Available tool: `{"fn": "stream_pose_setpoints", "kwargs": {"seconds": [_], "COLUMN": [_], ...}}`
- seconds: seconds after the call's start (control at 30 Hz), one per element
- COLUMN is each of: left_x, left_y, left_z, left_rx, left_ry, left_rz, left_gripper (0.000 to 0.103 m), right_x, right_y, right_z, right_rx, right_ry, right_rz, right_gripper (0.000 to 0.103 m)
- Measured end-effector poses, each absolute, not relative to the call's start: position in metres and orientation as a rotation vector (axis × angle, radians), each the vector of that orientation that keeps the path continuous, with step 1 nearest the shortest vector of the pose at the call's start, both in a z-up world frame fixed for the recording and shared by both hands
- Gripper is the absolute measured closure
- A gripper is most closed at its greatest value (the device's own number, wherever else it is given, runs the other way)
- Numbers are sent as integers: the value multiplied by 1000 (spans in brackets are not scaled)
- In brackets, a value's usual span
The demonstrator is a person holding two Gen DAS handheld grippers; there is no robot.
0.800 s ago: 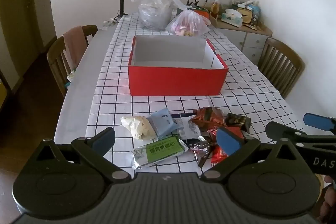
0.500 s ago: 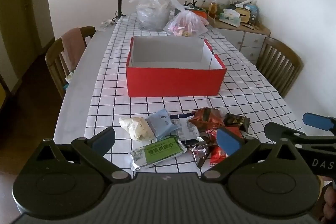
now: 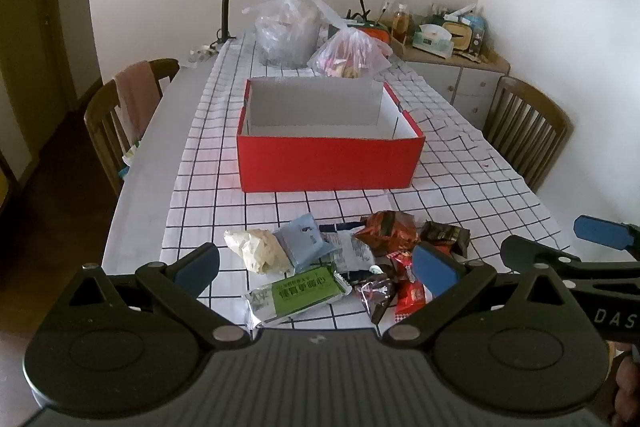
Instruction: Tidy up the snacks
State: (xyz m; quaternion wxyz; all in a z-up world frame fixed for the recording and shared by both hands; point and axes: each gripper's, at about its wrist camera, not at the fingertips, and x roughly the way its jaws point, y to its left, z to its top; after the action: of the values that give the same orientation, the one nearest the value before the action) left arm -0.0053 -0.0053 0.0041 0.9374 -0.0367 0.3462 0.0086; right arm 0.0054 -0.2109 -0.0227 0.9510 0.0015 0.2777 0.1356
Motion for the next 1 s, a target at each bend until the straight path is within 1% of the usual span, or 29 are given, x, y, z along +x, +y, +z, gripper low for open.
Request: {"fn": "stream_pose_setpoints", "kwargs": {"seconds": [1.0], "left_x": [-10], "left_y": [-8], "left_z": [10], "left_rx": [-71], "left_ry": [661], "left_rz": [-15], "left_gripper": [0], "right_x": [-3], "right_y": [-213], "right_z": [-16], "right_rx": [-11], "right_ry": [537], "right_rz": [258], "right_gripper": [2]}}
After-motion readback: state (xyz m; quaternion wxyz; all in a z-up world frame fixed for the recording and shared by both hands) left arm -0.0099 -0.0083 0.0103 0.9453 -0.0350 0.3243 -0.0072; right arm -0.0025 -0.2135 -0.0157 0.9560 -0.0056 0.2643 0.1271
